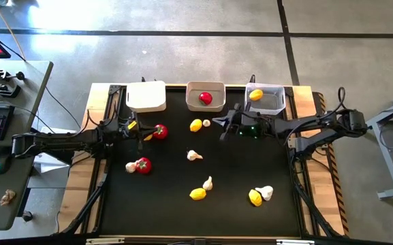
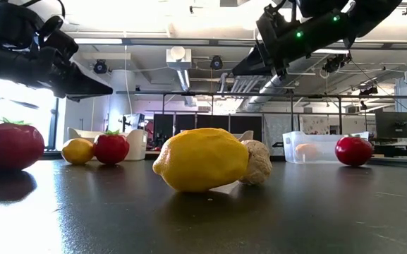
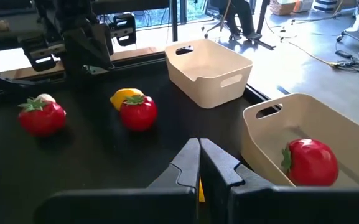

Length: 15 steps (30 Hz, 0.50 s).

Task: Sort produce into baskets
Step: Put the middle garlic into the white bin

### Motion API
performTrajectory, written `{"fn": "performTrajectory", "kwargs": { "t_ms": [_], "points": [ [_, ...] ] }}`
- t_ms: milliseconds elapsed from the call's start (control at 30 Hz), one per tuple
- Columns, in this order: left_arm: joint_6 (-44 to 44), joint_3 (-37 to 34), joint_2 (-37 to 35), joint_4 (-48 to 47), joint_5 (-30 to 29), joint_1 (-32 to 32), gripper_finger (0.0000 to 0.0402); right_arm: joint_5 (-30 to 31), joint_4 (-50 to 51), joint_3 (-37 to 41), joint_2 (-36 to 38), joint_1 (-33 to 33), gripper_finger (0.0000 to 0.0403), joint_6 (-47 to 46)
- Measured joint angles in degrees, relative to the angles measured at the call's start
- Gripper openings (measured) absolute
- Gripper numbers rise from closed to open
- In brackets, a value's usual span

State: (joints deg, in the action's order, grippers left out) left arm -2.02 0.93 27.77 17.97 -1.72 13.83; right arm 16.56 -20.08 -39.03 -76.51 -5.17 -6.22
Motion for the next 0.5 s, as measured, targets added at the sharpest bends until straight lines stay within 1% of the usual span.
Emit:
{"fn": "performTrajectory", "kwargs": {
  "t_ms": [167, 267, 500],
  "points": [
    [0.3, 0.0, 0.0, 0.5, 0.0, 0.0, 0.0000, 0.0, -0.2, 0.0, 0.0, 0.2, 0.0000, -1.7],
    [0.3, 0.0, 0.0, 1.0, 0.2, 0.0, 0.0000, 0.1, -0.2, 0.0, 0.0, 0.4, 0.0000, 0.0],
    [-0.2, 0.0, 0.0, 1.7, 4.0, 0.0, 0.0000, 0.1, -3.0, 0.0, 0.0, 0.3, 0.0000, 3.7]
  ]
}}
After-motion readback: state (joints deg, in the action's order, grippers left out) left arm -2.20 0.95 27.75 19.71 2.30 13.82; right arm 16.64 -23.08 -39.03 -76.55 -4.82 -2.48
